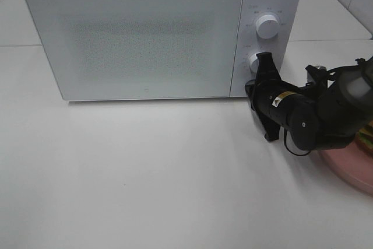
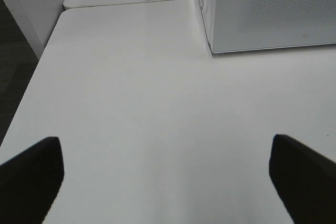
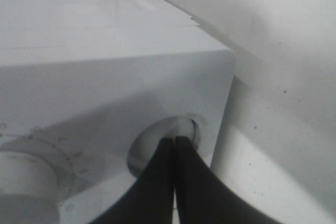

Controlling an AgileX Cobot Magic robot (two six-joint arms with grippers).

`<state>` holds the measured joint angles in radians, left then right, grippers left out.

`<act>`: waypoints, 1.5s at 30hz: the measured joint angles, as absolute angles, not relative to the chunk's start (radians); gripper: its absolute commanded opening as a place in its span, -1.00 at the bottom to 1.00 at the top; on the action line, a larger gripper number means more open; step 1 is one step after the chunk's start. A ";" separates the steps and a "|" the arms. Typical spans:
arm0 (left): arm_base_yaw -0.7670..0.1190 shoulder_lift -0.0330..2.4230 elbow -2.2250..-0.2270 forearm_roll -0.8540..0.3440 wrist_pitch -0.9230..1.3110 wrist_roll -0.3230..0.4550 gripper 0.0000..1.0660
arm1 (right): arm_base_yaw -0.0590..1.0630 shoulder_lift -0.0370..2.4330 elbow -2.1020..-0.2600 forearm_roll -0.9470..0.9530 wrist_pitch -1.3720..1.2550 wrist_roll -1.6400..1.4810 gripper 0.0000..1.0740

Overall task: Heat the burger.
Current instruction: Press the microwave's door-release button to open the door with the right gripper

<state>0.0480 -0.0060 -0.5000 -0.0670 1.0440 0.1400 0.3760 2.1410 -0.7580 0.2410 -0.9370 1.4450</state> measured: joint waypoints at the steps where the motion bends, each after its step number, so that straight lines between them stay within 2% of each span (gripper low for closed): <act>1: 0.048 -0.006 -0.500 -0.067 1.044 0.140 0.89 | 0.376 2.141 -0.758 0.241 -0.937 1.445 -1.00; 23: 0.048 -0.006 -0.500 -0.067 1.044 0.140 0.89 | 0.379 2.141 -0.765 0.264 -0.956 1.433 -1.00; 45: 0.048 -0.006 -0.500 -0.067 1.044 0.140 0.89 | 0.374 2.139 -0.844 0.317 -0.801 1.397 -1.00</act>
